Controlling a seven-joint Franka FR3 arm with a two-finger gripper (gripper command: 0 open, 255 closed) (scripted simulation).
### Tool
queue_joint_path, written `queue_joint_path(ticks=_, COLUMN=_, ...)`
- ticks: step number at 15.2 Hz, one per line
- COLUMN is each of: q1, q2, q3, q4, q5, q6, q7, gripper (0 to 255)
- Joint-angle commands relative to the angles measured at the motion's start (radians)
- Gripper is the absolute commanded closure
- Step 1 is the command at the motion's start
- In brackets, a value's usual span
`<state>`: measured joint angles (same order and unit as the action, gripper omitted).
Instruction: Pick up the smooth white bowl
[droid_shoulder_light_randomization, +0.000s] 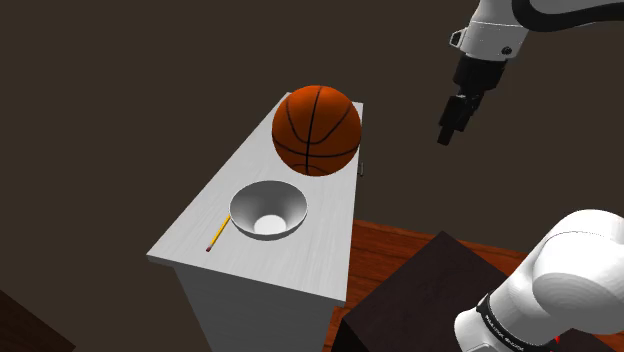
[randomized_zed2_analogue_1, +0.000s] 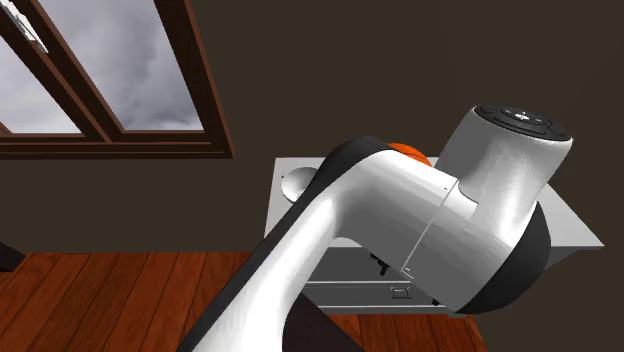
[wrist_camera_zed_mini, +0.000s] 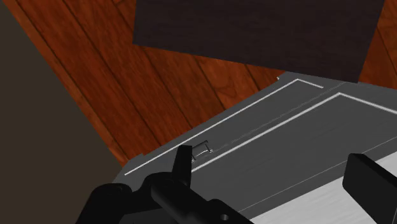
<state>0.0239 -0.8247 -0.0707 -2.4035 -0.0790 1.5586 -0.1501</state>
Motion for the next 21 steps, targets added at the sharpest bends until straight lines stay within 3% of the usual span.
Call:
queue_joint_path(ticks=1, q1=0.0, q2=0.0, q3=0.0, q4=0.0, q5=0.0, q6=0.0, q7=0.0, gripper=0)
queue_joint_path(ticks=12, q1=0.072, q2=0.226, q3=0.189, q4=0.066, q5=0.176, q6=0.139, q7=0.26, gripper=0)
queue_joint_path(ticks=21, q1=0.11, q2=0.488, q3=0.323, q4=0.228, q5=0.247, q6=0.244, q7=0.457, gripper=0)
